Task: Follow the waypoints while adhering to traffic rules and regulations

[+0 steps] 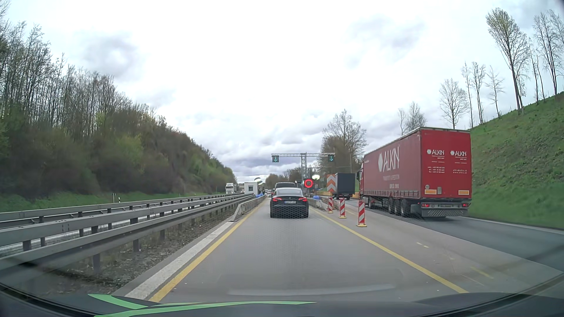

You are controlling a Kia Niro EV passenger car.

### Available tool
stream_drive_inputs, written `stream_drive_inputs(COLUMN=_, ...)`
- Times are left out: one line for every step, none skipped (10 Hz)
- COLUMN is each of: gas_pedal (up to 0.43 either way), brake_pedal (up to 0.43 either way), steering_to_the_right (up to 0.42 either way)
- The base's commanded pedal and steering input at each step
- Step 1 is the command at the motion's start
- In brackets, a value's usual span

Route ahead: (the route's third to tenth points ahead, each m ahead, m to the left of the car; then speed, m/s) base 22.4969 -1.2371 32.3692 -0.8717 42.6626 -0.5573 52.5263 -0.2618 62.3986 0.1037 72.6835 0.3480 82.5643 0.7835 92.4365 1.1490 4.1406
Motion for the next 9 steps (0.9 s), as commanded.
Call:
stream_drive_inputs(gas_pedal=0.067, brake_pedal=0.0, steering_to_the_right=0.001)
stream_drive_inputs(gas_pedal=0.067, brake_pedal=0.0, steering_to_the_right=0.001)
stream_drive_inputs(gas_pedal=0.067, brake_pedal=0.0, steering_to_the_right=0.001)
stream_drive_inputs(gas_pedal=0.067, brake_pedal=0.0, steering_to_the_right=0.001)
stream_drive_inputs(gas_pedal=0.067, brake_pedal=0.0, steering_to_the_right=0.001)
stream_drive_inputs(gas_pedal=0.067, brake_pedal=0.0, steering_to_the_right=0.001)
stream_drive_inputs(gas_pedal=0.067, brake_pedal=0.0, steering_to_the_right=0.002)
stream_drive_inputs(gas_pedal=0.067, brake_pedal=0.0, steering_to_the_right=0.003)
stream_drive_inputs(gas_pedal=0.067, brake_pedal=0.0, steering_to_the_right=0.003)
